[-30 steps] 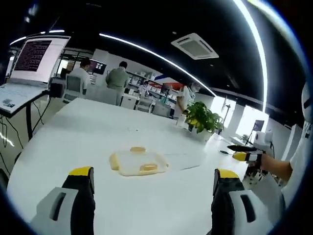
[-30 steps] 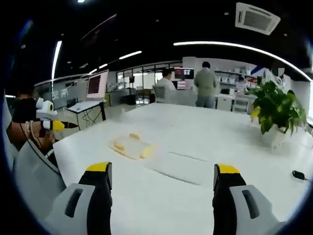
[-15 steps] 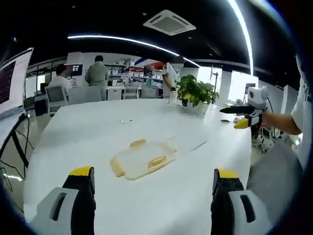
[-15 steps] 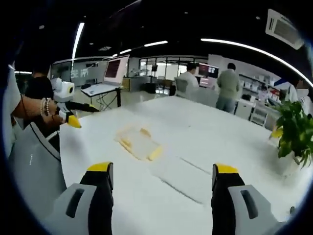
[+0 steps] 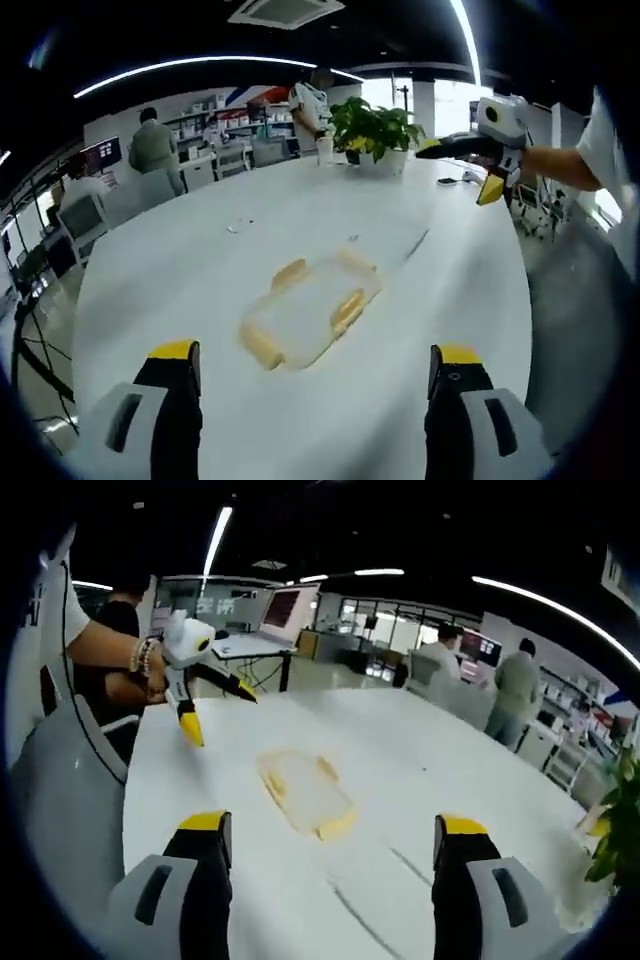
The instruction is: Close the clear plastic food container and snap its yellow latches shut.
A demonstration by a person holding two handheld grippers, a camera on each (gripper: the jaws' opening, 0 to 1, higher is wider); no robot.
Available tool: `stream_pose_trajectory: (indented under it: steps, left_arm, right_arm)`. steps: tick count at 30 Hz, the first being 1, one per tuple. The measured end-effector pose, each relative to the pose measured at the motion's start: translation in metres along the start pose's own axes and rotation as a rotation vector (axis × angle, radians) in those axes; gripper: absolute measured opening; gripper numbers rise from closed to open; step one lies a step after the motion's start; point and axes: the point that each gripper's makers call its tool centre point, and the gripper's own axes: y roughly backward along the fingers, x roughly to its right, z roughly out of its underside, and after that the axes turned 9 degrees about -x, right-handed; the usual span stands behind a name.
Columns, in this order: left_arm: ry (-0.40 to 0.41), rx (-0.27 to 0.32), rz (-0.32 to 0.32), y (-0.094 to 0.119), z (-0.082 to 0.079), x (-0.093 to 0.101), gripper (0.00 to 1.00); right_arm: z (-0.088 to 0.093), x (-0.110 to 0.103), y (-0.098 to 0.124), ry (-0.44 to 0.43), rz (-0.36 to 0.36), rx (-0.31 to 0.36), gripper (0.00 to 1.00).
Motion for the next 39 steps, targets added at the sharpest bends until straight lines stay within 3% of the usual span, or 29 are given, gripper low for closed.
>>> stream_pose_trajectory:
  steps: [3, 5, 10, 13, 18, 21, 23, 28, 32, 35, 39]
  left_arm:
    - [-0.043, -0.038, 0.010, -0.009, 0.002, -0.007, 0.90]
    - [-0.055, -0.063, 0.027, -0.015, 0.003, -0.010, 0.91]
    - [-0.135, -0.114, 0.053, -0.027, 0.000, -0.021, 0.90]
    - [-0.181, -0.137, 0.072, -0.034, -0.004, -0.027, 0.88]
    - [-0.260, -0.182, 0.107, -0.048, -0.008, -0.033, 0.83]
    - [-0.335, -0.261, 0.148, -0.060, 0.002, -0.033, 0.81]
    - [-0.374, -0.283, 0.153, -0.066, 0.004, -0.035, 0.82]
    - [-0.375, -0.306, 0.202, -0.075, 0.006, -0.035, 0.81]
    - [-0.450, -0.341, 0.202, -0.081, 0.010, -0.043, 0.81]
    - [-0.445, -0.364, 0.213, -0.086, 0.011, -0.047, 0.81]
    - [-0.477, -0.387, 0.234, -0.091, 0.012, -0.047, 0.79]
  right_arm:
    - [-0.003, 0.000, -0.009, 0.015, -0.037, -0.016, 0.77]
    - [0.001, 0.001, -0.016, 0.038, -0.063, -0.061, 0.71]
    - [-0.001, 0.003, -0.036, 0.097, -0.123, -0.097, 0.74]
    - [0.000, 0.000, -0.049, 0.202, -0.163, -0.141, 0.72]
    - [-0.002, 0.004, -0.070, 0.239, -0.200, -0.173, 0.73]
    - [0.005, 0.009, -0.084, 0.297, -0.230, -0.216, 0.72]
    - [0.010, 0.013, -0.092, 0.292, -0.245, -0.242, 0.72]
    - [0.019, 0.013, -0.106, 0.325, -0.288, -0.288, 0.72]
    - [0.028, 0.010, -0.117, 0.352, -0.323, -0.328, 0.72]
    - [0.033, 0.011, -0.123, 0.360, -0.338, -0.352, 0.76]
    - [0.043, 0.013, -0.133, 0.381, -0.368, -0.401, 0.72]
